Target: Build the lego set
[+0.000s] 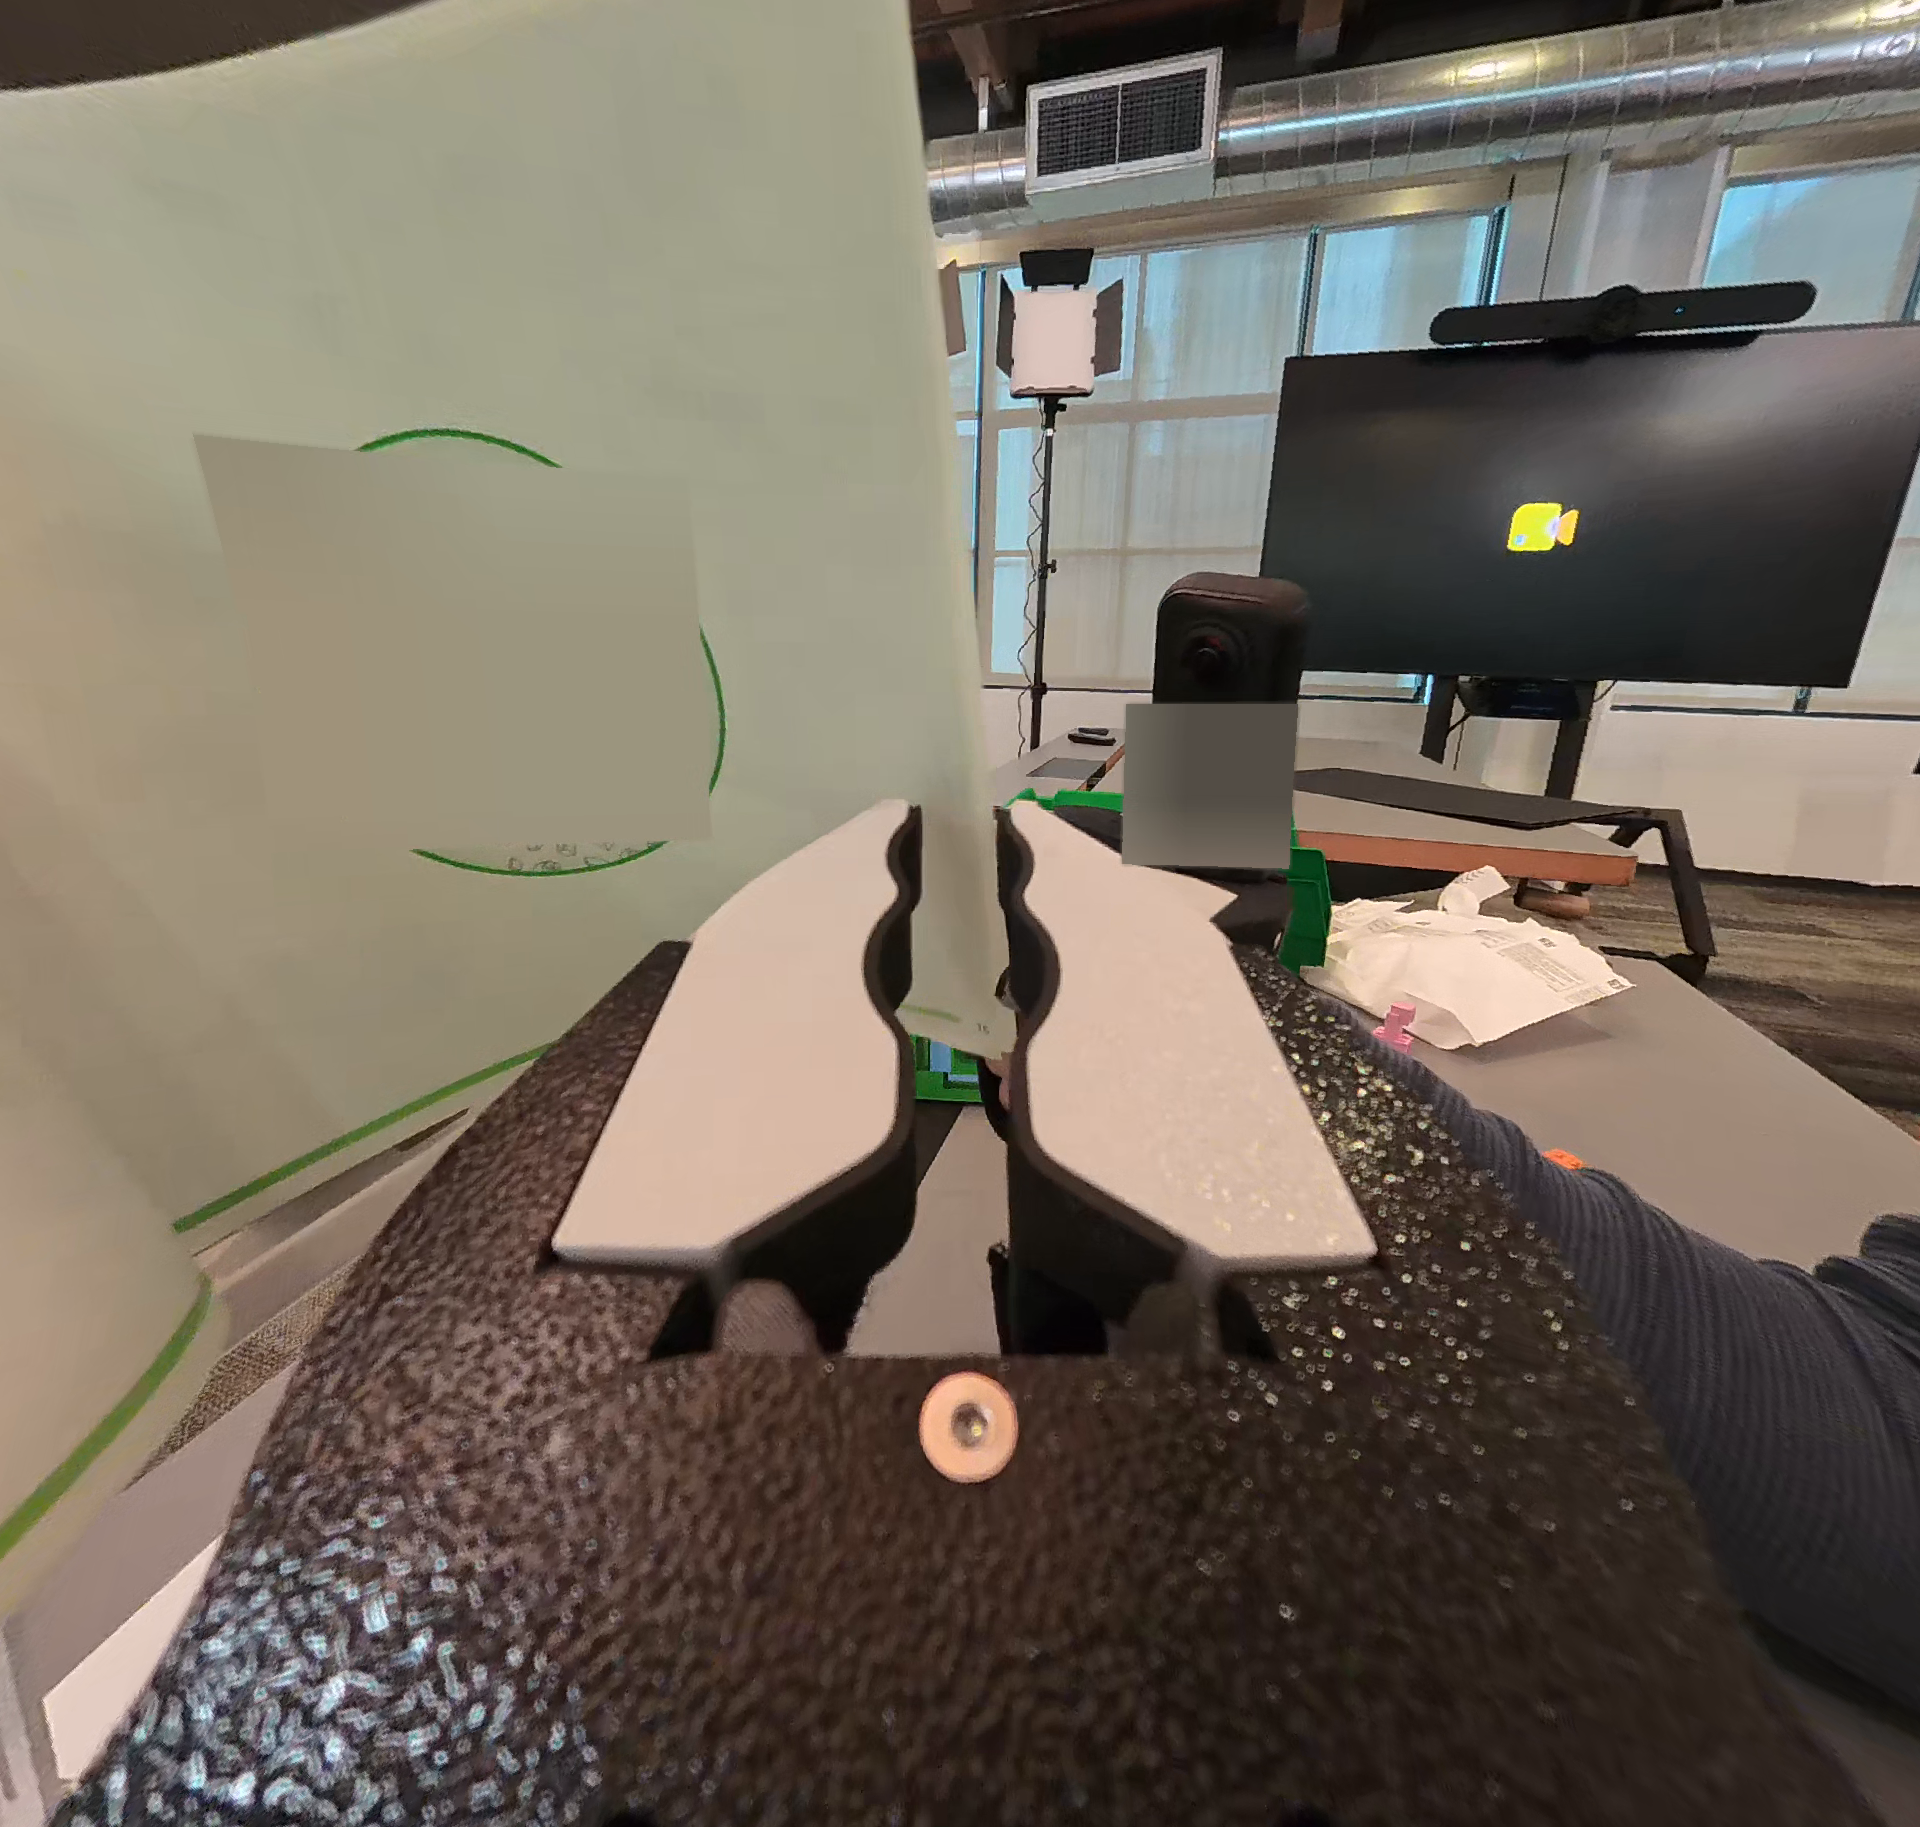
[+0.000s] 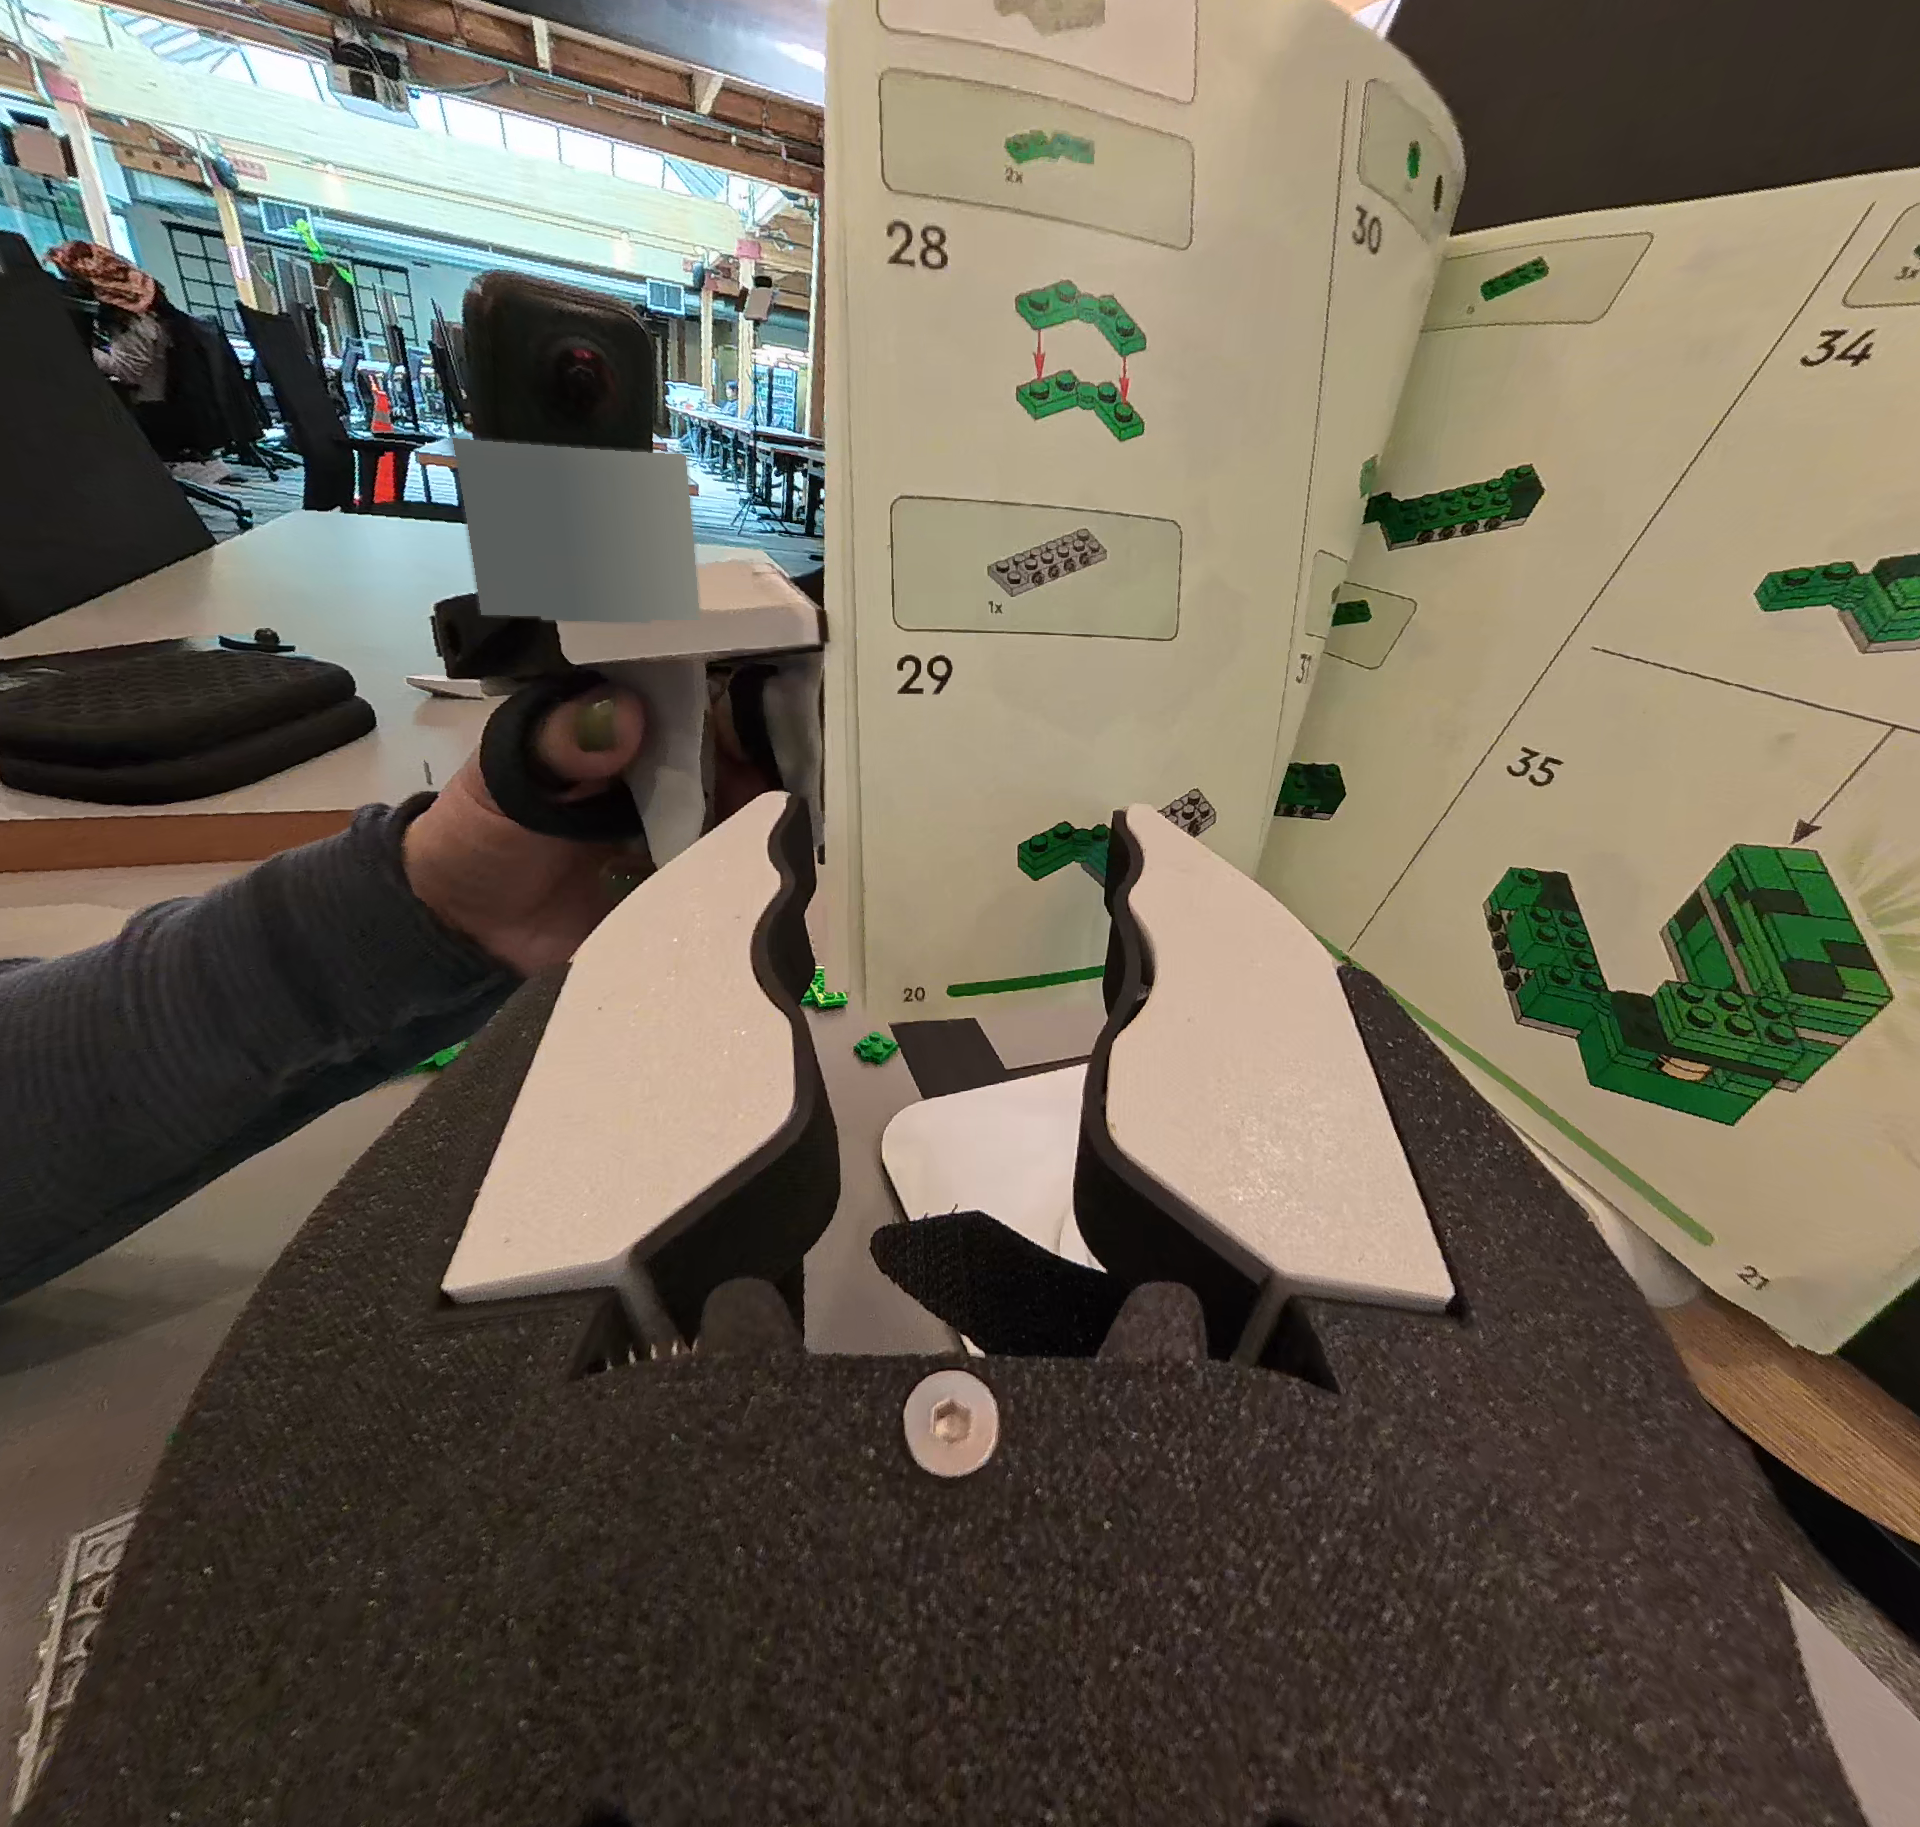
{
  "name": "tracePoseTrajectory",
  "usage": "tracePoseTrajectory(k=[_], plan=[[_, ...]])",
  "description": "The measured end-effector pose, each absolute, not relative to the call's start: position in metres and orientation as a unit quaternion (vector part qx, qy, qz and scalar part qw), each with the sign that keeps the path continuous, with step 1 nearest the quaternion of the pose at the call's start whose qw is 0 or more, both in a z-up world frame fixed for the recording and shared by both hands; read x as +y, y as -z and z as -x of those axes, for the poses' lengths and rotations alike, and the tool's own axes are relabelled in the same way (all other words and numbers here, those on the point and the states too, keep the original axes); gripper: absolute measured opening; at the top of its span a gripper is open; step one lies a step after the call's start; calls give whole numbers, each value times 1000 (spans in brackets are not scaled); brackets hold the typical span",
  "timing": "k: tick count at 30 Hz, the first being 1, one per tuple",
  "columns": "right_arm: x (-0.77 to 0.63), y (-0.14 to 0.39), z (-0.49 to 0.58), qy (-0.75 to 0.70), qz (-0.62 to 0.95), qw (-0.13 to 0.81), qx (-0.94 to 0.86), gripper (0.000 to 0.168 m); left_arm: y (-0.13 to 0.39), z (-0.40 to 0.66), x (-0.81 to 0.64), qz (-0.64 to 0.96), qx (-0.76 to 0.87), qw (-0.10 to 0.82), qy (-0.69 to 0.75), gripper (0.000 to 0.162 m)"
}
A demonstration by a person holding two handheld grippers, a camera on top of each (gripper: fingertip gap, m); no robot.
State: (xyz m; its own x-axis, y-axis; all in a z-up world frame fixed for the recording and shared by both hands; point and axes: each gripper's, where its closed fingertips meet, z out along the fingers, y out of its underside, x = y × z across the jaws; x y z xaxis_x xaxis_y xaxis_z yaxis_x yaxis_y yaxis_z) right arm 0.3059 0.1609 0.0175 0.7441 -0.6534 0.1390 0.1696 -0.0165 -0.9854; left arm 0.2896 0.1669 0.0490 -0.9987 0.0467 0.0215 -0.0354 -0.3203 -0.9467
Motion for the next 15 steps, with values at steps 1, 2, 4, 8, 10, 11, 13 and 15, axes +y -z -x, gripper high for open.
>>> tracePoseTrajectory(k=[1, 2, 4, 8, 10, 11, 13, 15], plan=[[161, -18, -306, 304, 644, 676, 188, 53, -49, -289, 168, 6, -582, 26, -813, 12], [161, -18, -306, 304, 645, 676, 187, 53, -49, -290, 168, 6, -581, 27, -814, 12], [162, -18, -306, 302, 645, 676, 187, 53, -49, -289, 168, 6, -581, 28, -814, 11], [163, -17, -306, 301, 647, 675, 186, 53, -47, -289, 164, 6, -588, 25, -808, 7], [163, -17, -306, 301, 647, 675, 186, 53, -46, -289, 163, 6, -592, 27, -806, 4], [163, -17, -306, 301, 647, 675, 186, 53, -46, -288, 162, 8, -592, 28, -805, 4], [162, -18, -306, 301, 647, 676, 186, 53, -46, -288, 163, 10, -591, 30, -806, 4], [162, -18, -306, 301, 646, 677, 186, 53, -46, -287, 163, 11, -590, 31, -807, 4]])
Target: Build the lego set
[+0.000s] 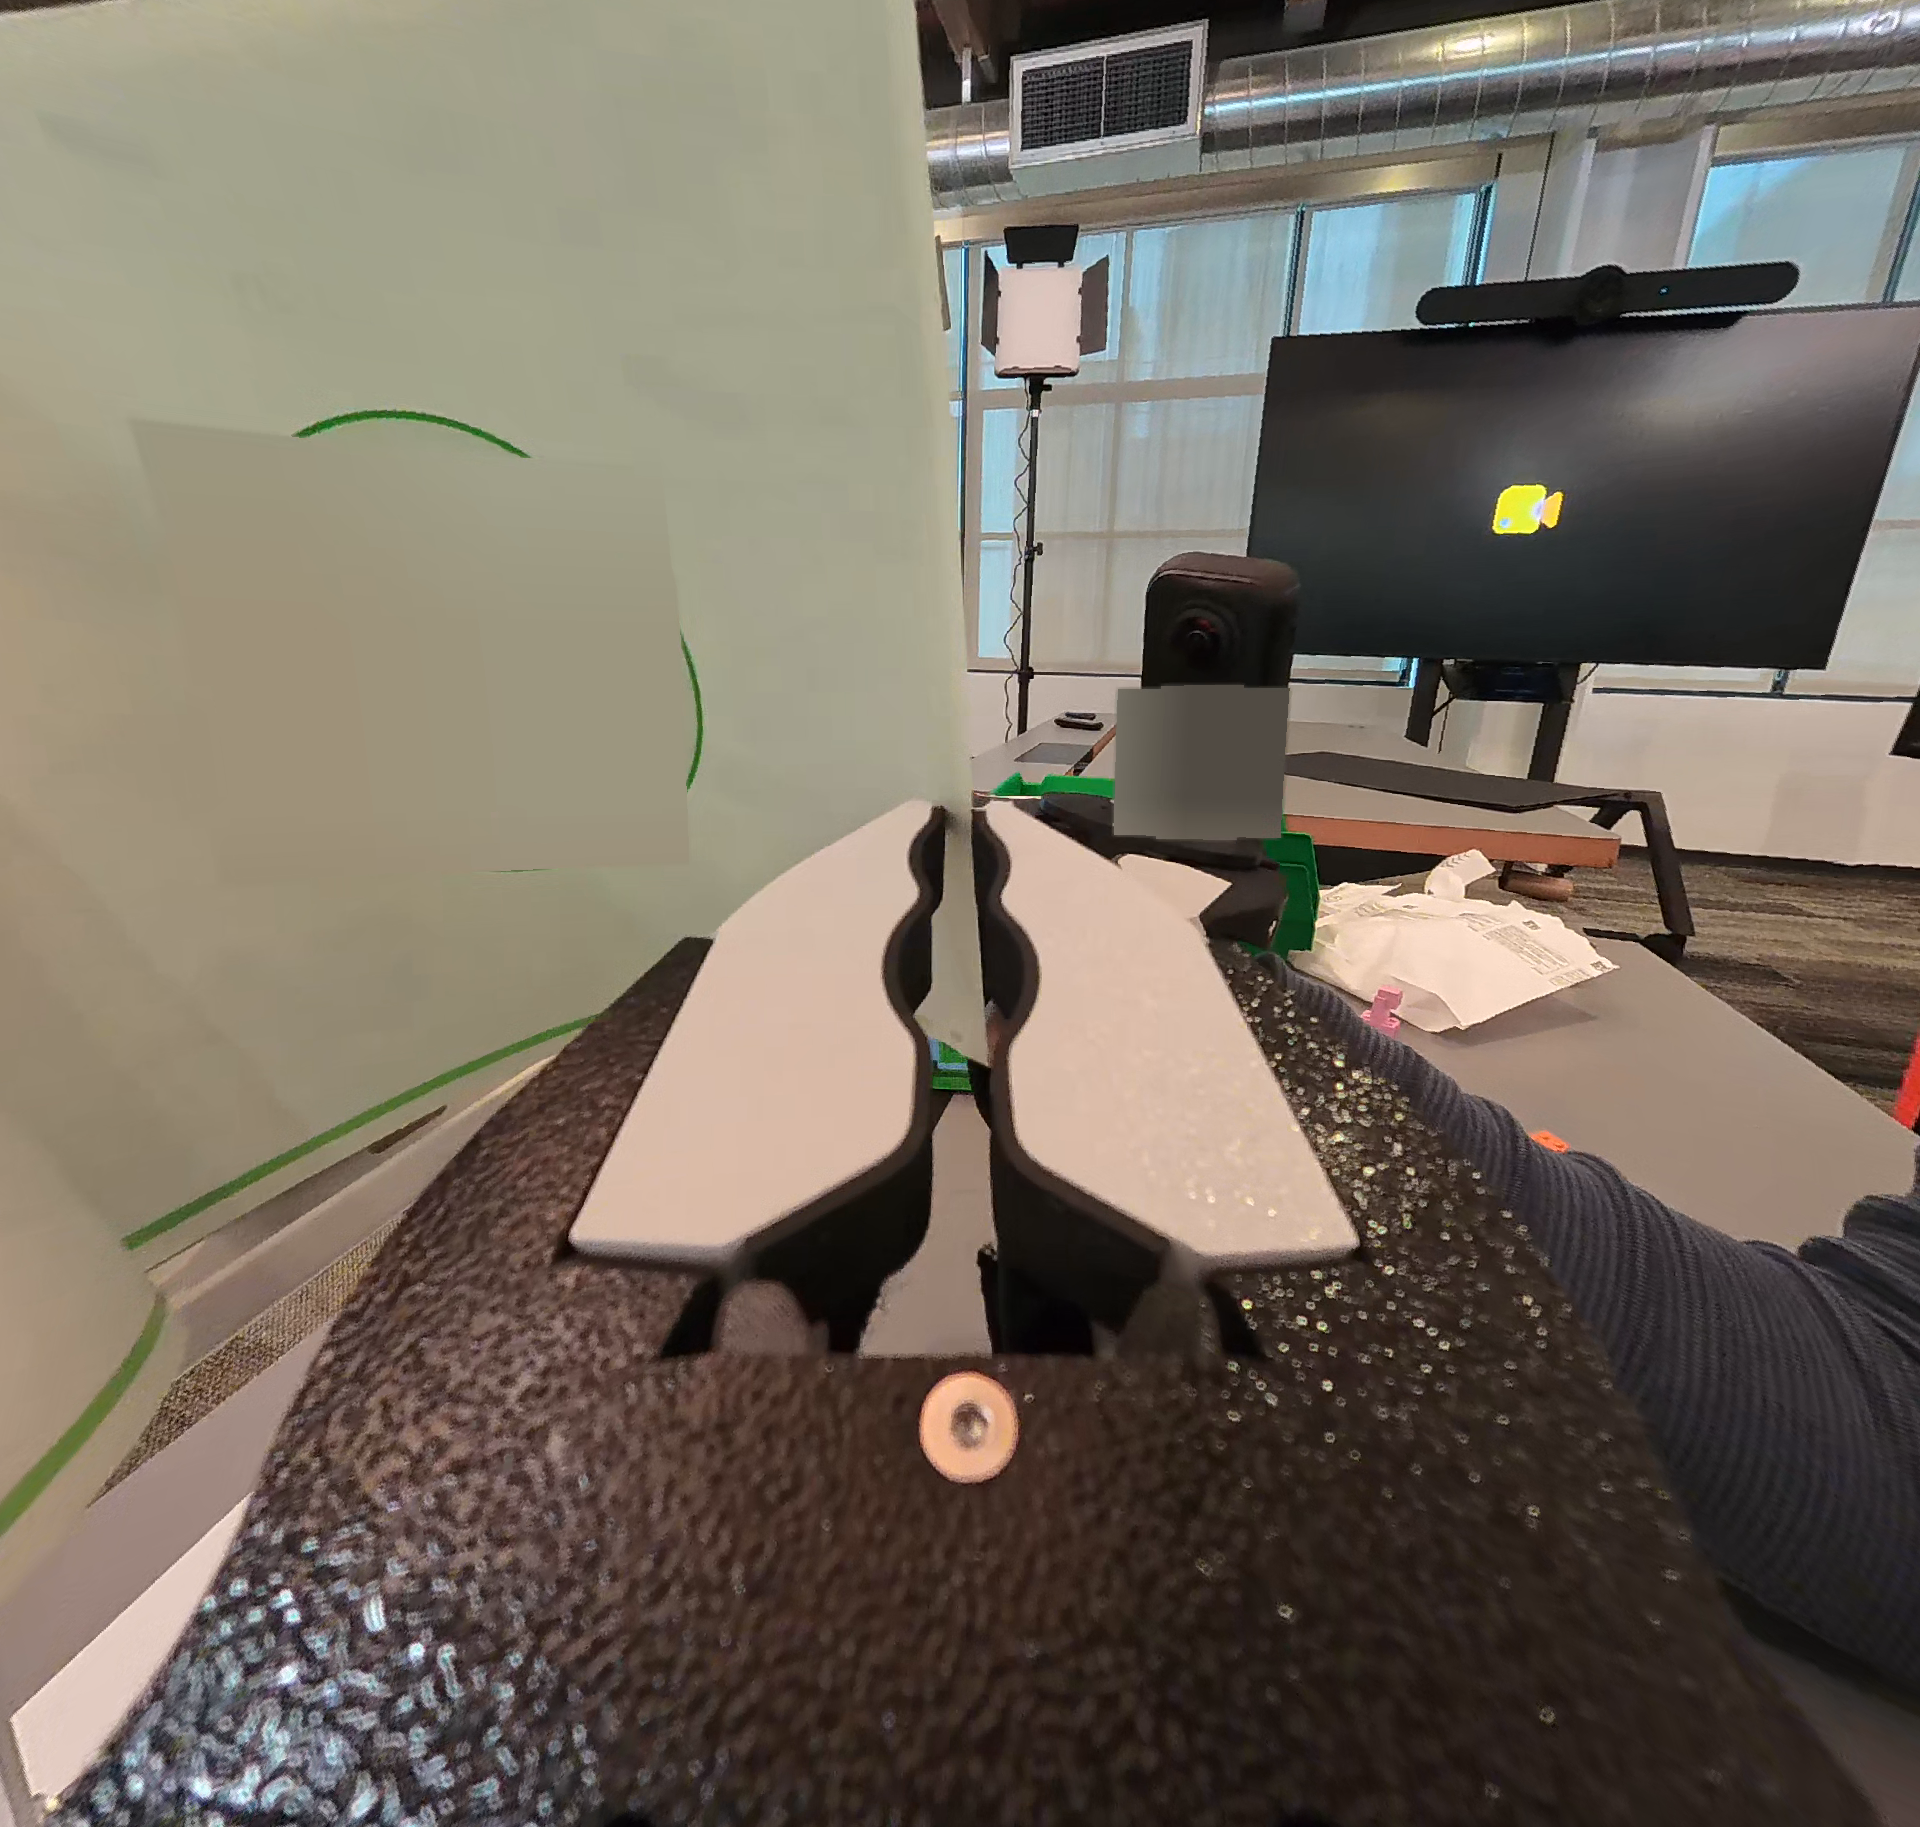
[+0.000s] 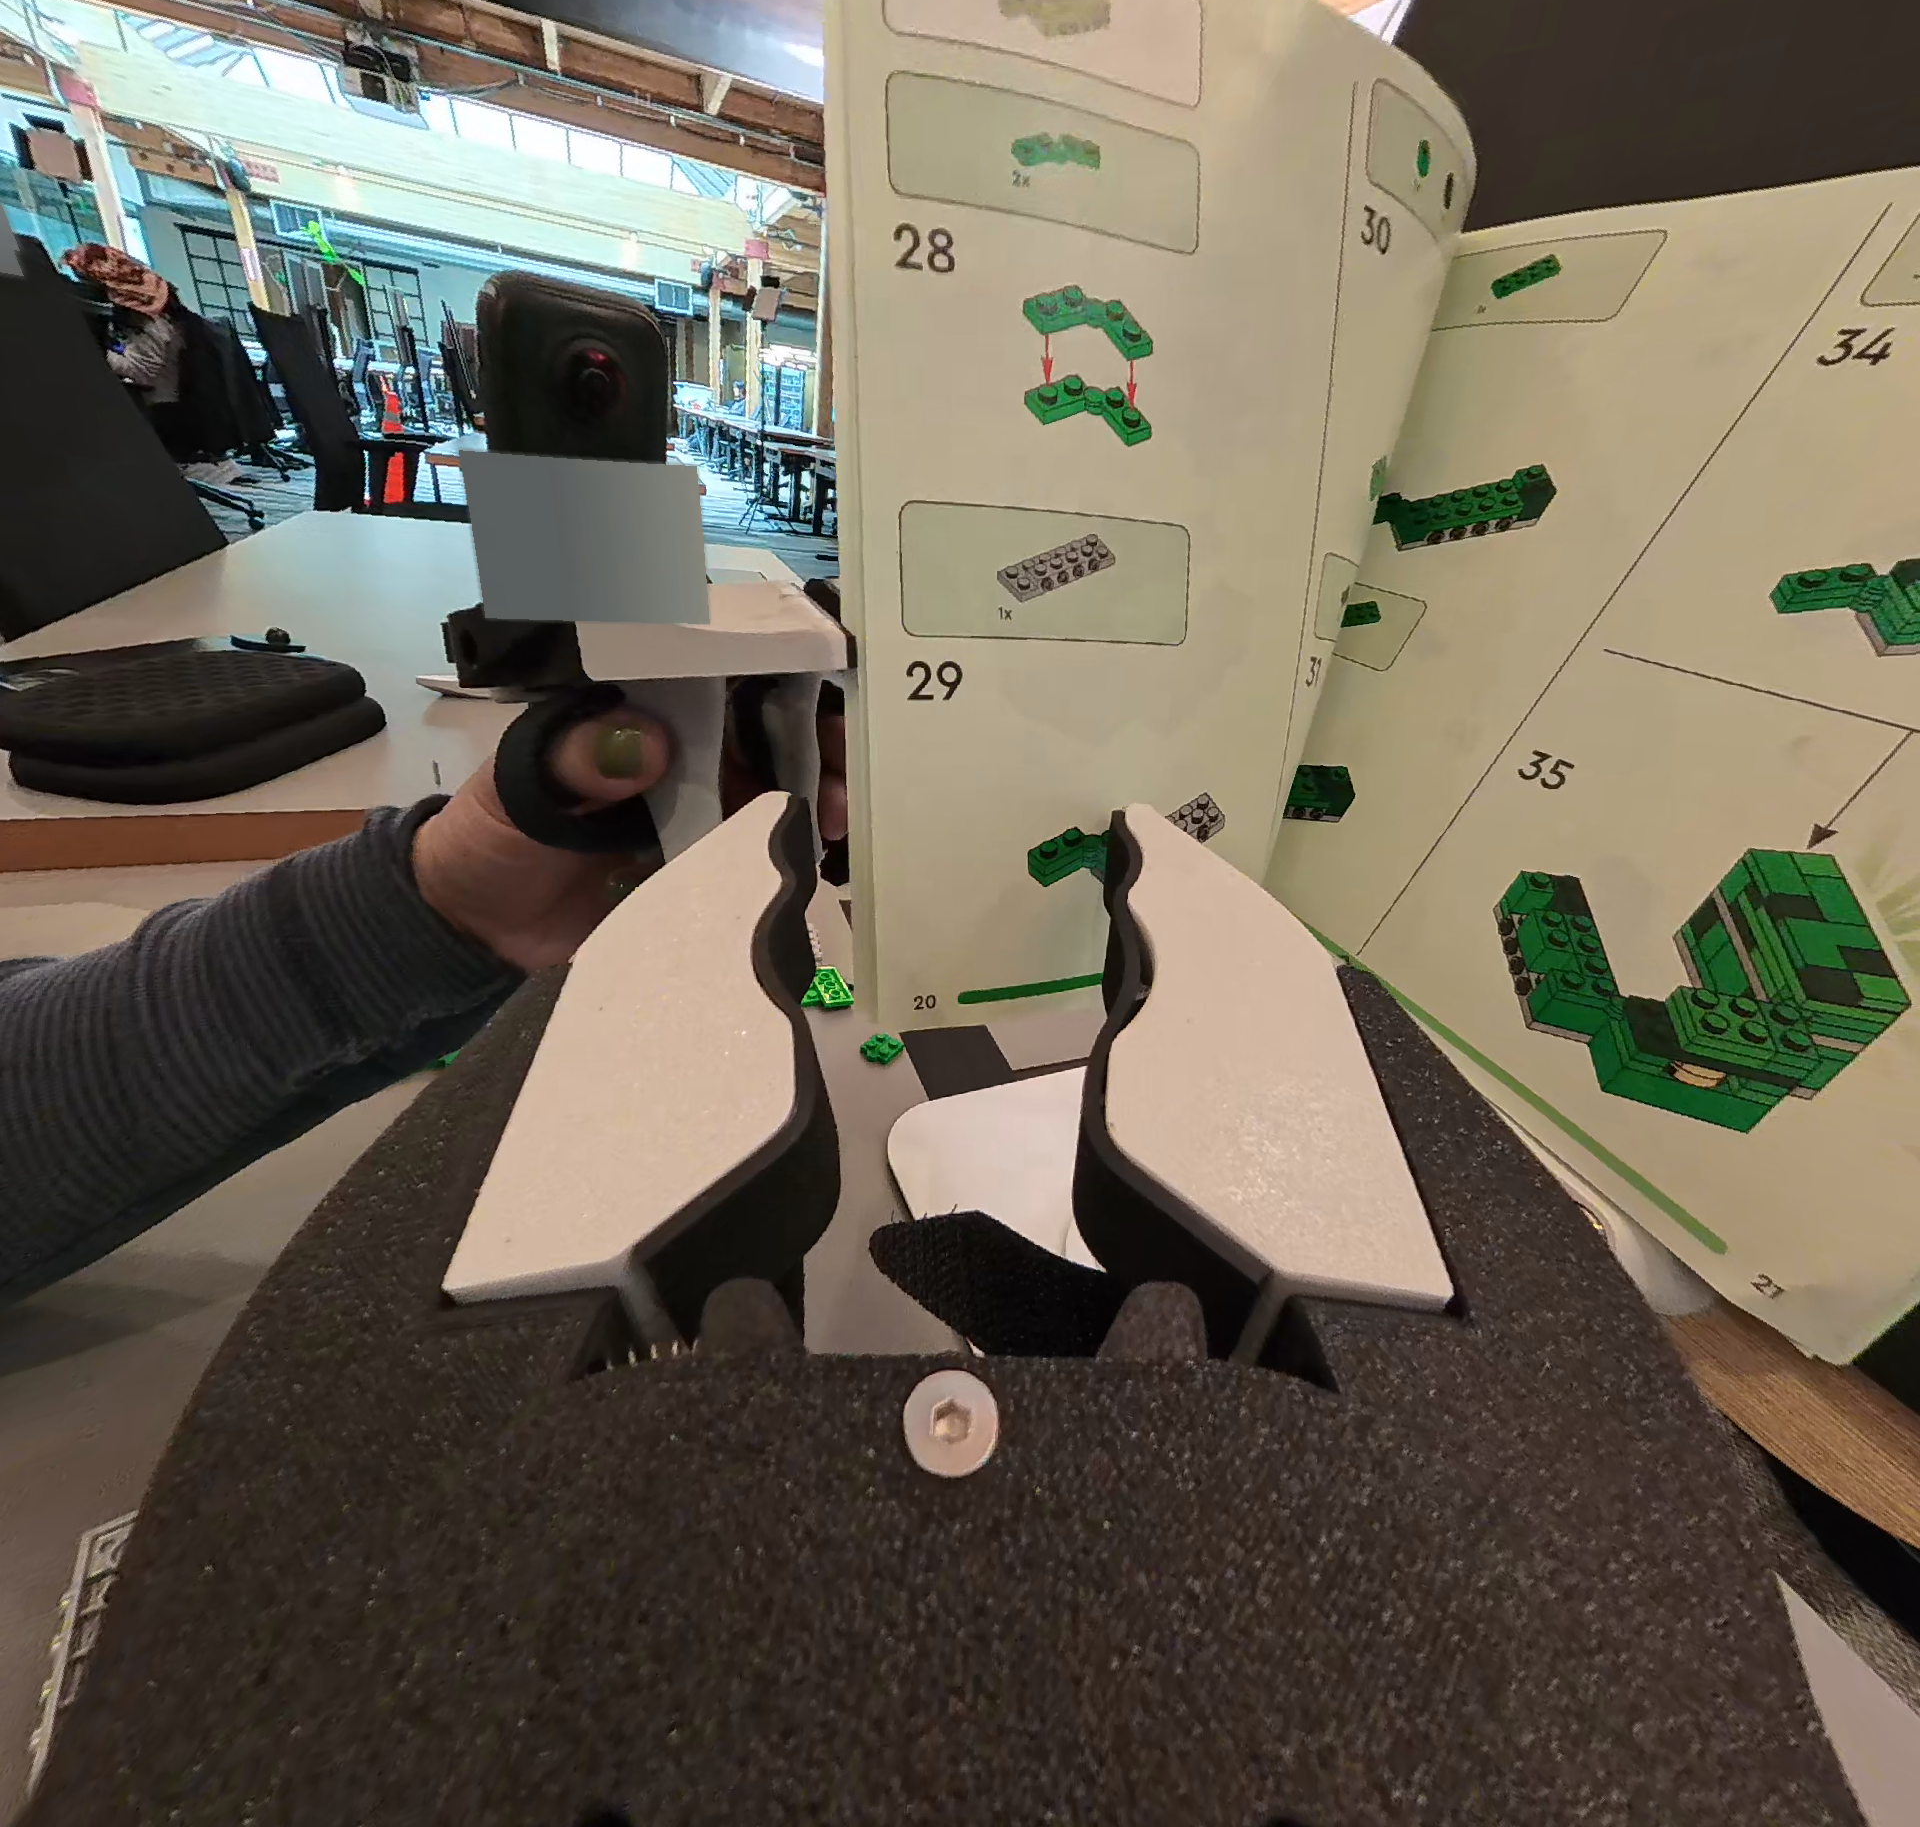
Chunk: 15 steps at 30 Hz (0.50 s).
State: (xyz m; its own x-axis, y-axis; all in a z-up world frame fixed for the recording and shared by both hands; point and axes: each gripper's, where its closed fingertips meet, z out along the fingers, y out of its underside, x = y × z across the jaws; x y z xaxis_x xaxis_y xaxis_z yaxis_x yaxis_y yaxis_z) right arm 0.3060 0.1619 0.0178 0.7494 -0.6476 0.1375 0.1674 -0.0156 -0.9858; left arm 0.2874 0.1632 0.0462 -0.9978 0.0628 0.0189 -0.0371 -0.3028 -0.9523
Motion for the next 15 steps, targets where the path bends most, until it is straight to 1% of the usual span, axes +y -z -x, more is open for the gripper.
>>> tracePoseTrajectory(k=[8, 15], plan=[[161, -19, -306, 303, 642, 679, 187, 53, -44, -291, 161, -3, -599, 26, -800, 0], [147, -31, -311, 350, 614, 676, 208, 56, -46, -292, 156, -16, -597, 37, -801, 0]])
